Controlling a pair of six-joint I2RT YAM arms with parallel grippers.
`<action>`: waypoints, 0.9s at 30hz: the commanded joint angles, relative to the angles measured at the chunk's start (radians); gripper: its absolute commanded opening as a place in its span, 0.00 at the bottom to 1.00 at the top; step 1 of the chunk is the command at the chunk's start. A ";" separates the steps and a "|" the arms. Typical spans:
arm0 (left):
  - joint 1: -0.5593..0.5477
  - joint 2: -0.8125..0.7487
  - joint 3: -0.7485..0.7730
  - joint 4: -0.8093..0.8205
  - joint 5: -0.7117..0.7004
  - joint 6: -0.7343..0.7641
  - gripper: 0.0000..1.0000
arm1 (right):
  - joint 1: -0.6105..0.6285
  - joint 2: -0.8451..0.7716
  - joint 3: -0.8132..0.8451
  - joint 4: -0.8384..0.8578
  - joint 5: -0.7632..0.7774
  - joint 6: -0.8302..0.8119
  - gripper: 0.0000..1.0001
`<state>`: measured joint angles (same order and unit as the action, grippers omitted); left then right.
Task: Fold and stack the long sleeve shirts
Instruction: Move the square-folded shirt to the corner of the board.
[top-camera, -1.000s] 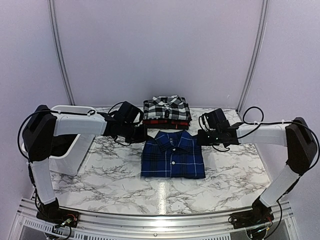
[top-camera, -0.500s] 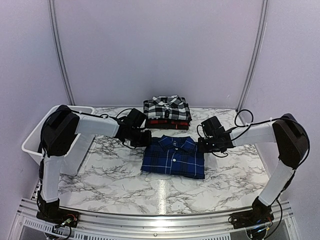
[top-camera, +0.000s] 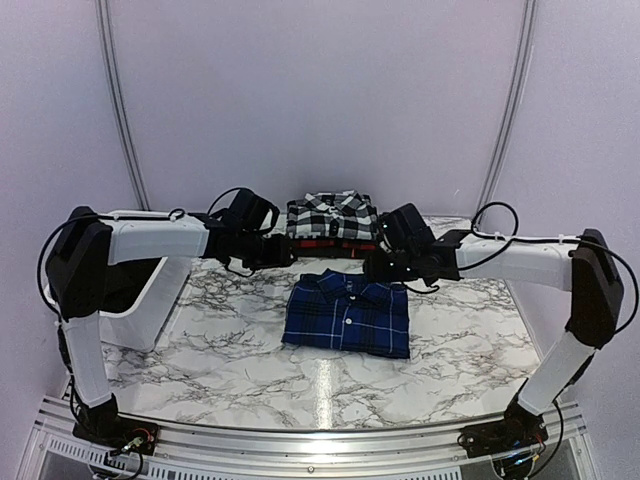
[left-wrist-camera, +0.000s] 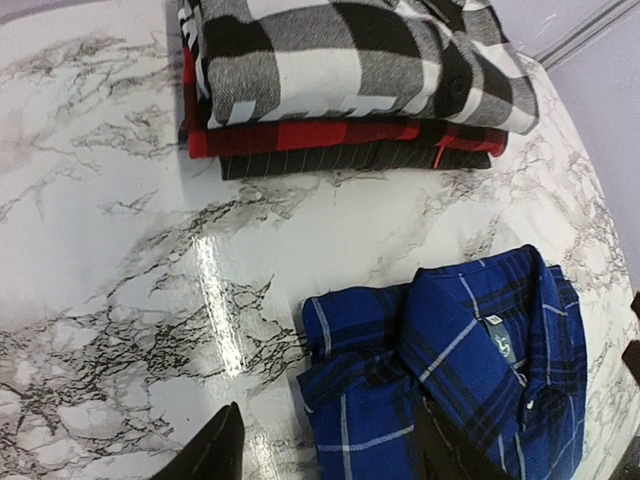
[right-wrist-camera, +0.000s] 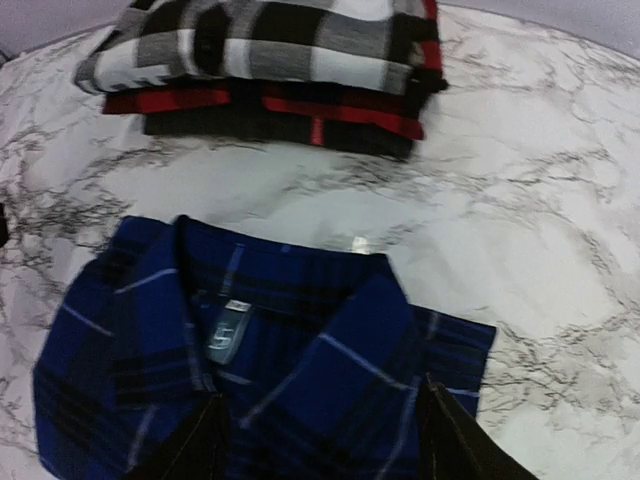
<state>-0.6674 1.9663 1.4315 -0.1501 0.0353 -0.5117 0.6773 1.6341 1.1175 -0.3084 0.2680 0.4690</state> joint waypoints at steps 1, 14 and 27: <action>0.010 -0.073 -0.048 -0.040 -0.018 0.020 0.65 | 0.122 0.110 0.110 -0.036 0.031 0.046 0.63; 0.073 -0.076 -0.054 -0.043 0.039 0.019 0.78 | 0.244 0.440 0.205 -0.093 0.143 0.108 0.72; 0.081 -0.065 -0.047 -0.043 0.082 0.021 0.78 | 0.426 0.280 0.004 -0.112 0.004 0.242 0.73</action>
<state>-0.5926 1.8996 1.3895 -0.1680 0.0887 -0.5068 0.9878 1.9587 1.2037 -0.2947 0.3935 0.6052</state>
